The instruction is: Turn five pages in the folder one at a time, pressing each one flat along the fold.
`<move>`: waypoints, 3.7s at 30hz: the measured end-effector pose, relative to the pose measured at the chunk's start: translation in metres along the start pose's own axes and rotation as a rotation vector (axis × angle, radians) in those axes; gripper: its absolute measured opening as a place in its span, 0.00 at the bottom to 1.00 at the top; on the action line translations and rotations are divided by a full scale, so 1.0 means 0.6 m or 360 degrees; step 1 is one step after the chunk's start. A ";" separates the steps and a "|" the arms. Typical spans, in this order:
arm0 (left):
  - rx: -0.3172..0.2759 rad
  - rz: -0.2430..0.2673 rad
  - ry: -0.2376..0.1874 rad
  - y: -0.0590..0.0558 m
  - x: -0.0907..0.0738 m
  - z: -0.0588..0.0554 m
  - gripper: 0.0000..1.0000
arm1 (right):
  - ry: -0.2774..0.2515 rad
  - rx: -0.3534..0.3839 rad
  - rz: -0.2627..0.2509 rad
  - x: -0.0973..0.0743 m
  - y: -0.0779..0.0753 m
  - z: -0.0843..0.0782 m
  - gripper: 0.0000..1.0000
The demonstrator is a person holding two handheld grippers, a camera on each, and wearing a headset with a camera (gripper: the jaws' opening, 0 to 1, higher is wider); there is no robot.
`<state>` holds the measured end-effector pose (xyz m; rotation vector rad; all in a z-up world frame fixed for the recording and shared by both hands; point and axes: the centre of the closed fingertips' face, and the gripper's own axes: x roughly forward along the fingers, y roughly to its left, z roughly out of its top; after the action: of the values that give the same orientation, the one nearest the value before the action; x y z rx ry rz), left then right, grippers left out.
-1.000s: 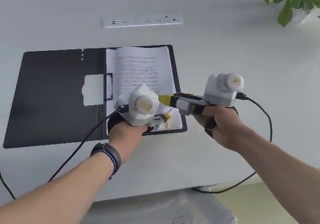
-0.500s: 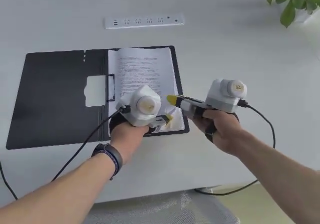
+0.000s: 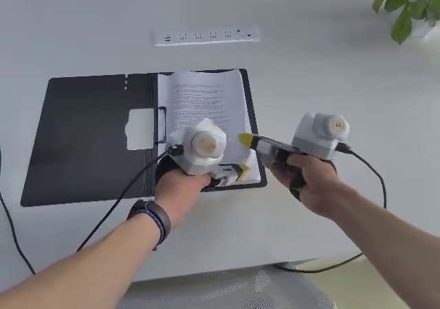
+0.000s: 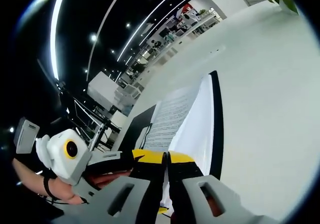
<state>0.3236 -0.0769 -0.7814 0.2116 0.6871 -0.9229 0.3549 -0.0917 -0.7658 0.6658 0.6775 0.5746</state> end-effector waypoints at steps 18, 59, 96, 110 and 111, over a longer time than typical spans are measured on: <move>-0.0044 0.0066 -0.0074 0.033 -0.086 -0.013 0.64 | -0.0024 0.0001 0.0042 0.012 0.048 0.024 0.00; -0.0188 0.0375 -0.0297 0.203 -0.336 -0.078 0.71 | -0.0066 -0.0120 0.0302 0.114 0.253 0.039 0.00; -0.0411 0.0602 -0.0408 0.271 -0.488 -0.170 0.73 | 0.0367 -0.0161 0.0447 0.299 0.399 -0.134 0.00; -0.0468 0.0634 -0.0444 0.270 -0.505 -0.163 0.74 | 0.0453 -0.0109 0.0354 0.351 0.371 -0.162 0.00; -0.0467 0.0635 -0.0441 0.271 -0.505 -0.163 0.74 | 0.0454 -0.0104 0.0349 0.354 0.368 -0.163 0.00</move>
<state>0.2835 0.2653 -0.6854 -0.0421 0.4904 -0.4498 0.3640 0.2291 -0.7462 0.6064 0.8530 0.9026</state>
